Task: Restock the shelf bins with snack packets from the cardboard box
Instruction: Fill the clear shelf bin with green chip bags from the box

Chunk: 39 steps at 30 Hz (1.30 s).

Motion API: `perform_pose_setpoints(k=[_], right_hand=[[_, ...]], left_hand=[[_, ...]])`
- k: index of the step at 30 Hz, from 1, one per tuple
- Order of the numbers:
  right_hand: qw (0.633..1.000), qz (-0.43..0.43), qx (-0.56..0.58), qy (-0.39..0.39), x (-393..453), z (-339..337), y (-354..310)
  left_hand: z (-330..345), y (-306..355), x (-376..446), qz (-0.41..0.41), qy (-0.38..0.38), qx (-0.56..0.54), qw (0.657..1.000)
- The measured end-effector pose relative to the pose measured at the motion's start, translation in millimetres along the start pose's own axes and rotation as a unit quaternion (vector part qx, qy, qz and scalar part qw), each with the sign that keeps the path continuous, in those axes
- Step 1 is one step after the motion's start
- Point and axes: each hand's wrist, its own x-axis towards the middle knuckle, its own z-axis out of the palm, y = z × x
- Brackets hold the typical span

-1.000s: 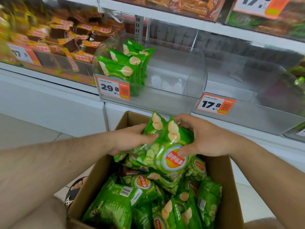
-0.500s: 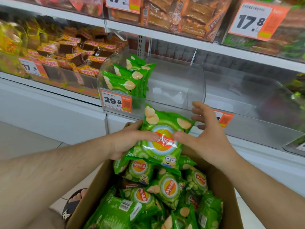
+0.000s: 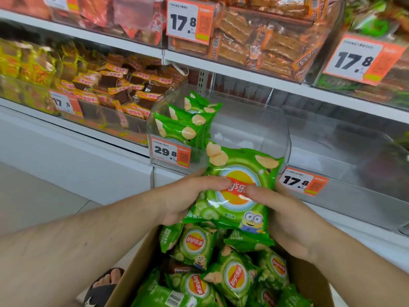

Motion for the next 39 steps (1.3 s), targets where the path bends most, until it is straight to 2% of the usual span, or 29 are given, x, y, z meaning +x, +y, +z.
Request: perform_pose_setpoints(k=[3,6,8,10,12,14,16,18,21,23,25,31,34,39], right_hand=[[0.999,-0.013,-0.029,0.008,9,4,-15],[0.996,-0.047,-0.056,0.053,23,4,-32],[0.988,-0.085,-0.082,0.096,32,3,-50],[0.978,-0.122,-0.112,0.13,39,-1,-68],[0.967,-0.152,-0.131,0.158,48,-6,-79],[0.954,-0.161,-0.164,0.192,65,-14,-81],[0.943,-0.148,-0.197,0.223,87,-21,-77],[0.936,-0.127,-0.198,0.262,111,-26,-69],[0.917,-0.109,-0.186,0.337,150,-30,-59],[0.89,-0.092,-0.231,0.383,176,-35,-57],[0.875,-0.07,-0.273,0.393,205,-46,-55],[0.92,-0.065,-0.186,0.338,251,-68,-55],[0.919,-0.073,-0.186,0.339,253,-76,-47],[0.902,-0.064,-0.161,0.396,273,-85,-34]], left_hand=[[3,13,5,0.005,0.017,0.01,1.0],[1,21,21,0.044,0.125,0.039,0.99],[-12,26,27,0.097,0.222,0.098,0.965],[-24,30,24,0.21,0.27,0.192,0.92],[-46,21,18,0.273,0.319,0.303,0.856],[-60,16,23,0.299,0.364,0.397,0.788],[-70,10,29,0.303,0.359,0.503,0.725],[-73,3,33,0.28,0.345,0.568,0.693],[-69,4,39,0.269,0.337,0.6,0.674],[-66,6,44,0.264,0.337,0.614,0.663],[-65,4,51,0.257,0.33,0.624,0.66],[-67,-8,68,0.258,0.3,0.647,0.652],[-68,-13,72,0.286,0.315,0.628,0.651],[-72,-16,75,0.301,0.317,0.598,0.671]])
